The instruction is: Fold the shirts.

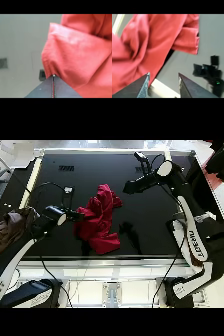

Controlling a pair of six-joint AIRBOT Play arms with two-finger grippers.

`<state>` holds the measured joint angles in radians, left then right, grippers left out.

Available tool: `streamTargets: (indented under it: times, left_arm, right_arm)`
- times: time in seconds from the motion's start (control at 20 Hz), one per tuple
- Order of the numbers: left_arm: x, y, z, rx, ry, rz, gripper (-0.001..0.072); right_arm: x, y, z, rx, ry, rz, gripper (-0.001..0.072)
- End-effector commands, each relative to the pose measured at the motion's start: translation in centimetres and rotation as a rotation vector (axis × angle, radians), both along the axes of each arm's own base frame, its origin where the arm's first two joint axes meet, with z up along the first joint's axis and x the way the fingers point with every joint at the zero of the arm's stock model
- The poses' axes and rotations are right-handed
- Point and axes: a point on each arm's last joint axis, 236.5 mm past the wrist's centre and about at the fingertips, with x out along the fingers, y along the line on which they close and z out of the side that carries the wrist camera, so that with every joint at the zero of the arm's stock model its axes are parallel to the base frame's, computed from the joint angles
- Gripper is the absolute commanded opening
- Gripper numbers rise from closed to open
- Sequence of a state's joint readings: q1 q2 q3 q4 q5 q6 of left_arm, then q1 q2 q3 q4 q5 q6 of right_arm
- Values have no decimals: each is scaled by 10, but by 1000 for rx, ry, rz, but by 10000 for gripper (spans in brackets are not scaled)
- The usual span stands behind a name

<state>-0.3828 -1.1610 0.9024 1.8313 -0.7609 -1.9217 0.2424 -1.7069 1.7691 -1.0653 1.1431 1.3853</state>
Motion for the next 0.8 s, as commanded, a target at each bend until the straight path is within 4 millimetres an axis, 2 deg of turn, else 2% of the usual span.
streamTargets:
  times: [0.0,0.15,0.3,0.45,0.55,0.75]
  left_arm:
    - [0,16,39,-25,-80,38,13]
    - [0,28,62,-44,-135,66,13]
    - [-5,36,59,-32,-110,87,13]
    - [-8,38,57,-26,-95,92,13]
    - [-8,38,57,-26,-94,92,13]
    - [-8,38,57,-26,-94,92,14]
  right_arm:
    - [32,4,-37,120,125,-259,416]
    - [34,17,-86,188,278,-337,445]
    - [37,6,-117,191,338,-427,446]
    - [30,-6,-146,199,399,-514,446]
    - [27,-5,-159,236,424,-560,445]
    - [31,0,-168,338,449,-646,444]
